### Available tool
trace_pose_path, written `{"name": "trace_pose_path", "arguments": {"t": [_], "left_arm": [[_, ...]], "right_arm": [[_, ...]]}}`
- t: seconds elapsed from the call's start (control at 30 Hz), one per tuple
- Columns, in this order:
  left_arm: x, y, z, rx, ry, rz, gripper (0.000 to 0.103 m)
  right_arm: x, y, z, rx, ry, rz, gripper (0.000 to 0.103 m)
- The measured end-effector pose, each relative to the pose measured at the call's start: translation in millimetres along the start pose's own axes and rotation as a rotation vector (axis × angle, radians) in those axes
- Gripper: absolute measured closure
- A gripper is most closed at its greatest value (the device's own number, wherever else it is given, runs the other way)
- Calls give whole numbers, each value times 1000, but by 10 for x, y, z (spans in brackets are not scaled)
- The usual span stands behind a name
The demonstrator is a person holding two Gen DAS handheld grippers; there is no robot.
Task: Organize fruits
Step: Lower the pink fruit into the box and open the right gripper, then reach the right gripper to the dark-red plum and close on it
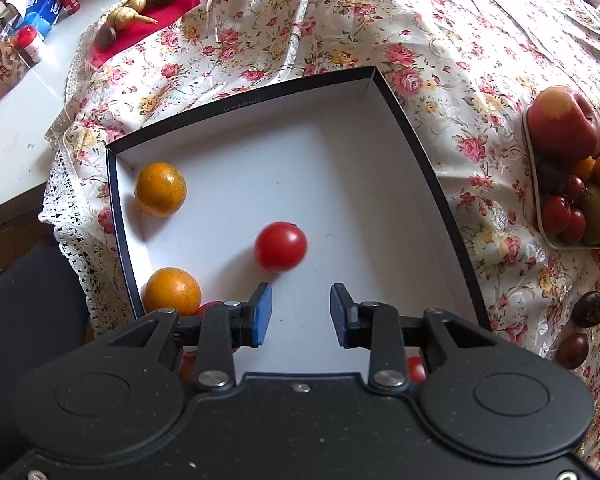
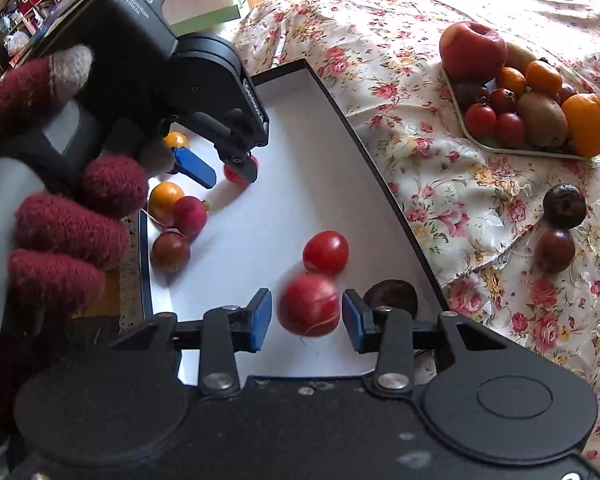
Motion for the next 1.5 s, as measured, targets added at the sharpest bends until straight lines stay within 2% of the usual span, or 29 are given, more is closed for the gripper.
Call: {"name": "trace_pose_path", "arguments": {"t": [0.63,0.9,1.17,1.3,1.5], "left_arm": [[-38,-76,30,18,20,43,62],[-171,-159,16,15,28,130,62],[-211,-178,24,16,30,150,62],[-216,-184,27,18,29,155,62],[-218,-195,32,18,33,165,62]], "right_arm": [[-370,-6,-179,-24,-55,102,61],[-1013,-14,-344,-56,-144,254,61],[-1800,-78,-408,-62,-258,431,61],[-1961,-77,-341,-45,-273,468,61],[-1928,-15,-177,-28,-240,473,61]]}}
Point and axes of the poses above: each gripper's, at about its wrist camera, not at the fingertips, and z roughly the way its jaws point, x to its left, y to its top, the point moved 6 cm from there along z, roughly the way its jaws point, and after that the axes turned 6 degrees about -z, right-handed, at the moved point
